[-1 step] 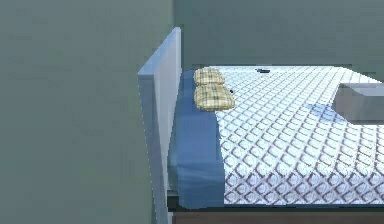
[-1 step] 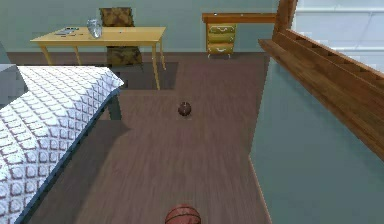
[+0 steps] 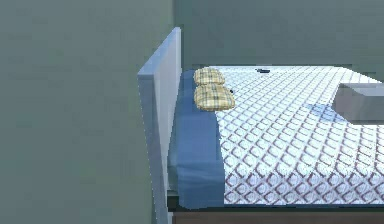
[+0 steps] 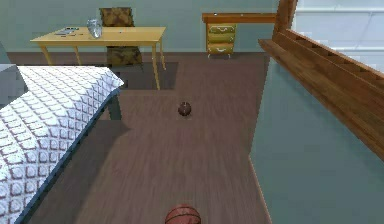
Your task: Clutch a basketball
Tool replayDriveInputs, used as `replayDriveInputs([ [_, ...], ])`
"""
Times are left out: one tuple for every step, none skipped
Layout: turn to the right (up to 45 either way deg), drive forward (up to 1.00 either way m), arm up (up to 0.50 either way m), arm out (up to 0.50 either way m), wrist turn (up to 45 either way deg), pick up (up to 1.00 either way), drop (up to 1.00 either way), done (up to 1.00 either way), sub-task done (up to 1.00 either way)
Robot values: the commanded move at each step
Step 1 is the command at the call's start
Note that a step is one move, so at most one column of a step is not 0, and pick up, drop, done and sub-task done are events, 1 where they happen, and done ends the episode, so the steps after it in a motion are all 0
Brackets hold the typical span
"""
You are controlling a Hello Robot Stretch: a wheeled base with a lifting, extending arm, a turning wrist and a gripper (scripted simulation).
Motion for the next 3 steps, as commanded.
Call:
replayDriveInputs([
  [0.0, 0.00, 0.00, 0.32, 0.0, 0.00, 0.00, 0.00, 0.00],
  [0.0, 0.00, 0.00, 0.00, 45.0, 0.00, 0.00, 0.00, 0.00],
  [0.0, 0.00, 0.00, 0.00, 45.0, 0.00, 0.00, 0.00, 0.00],
])
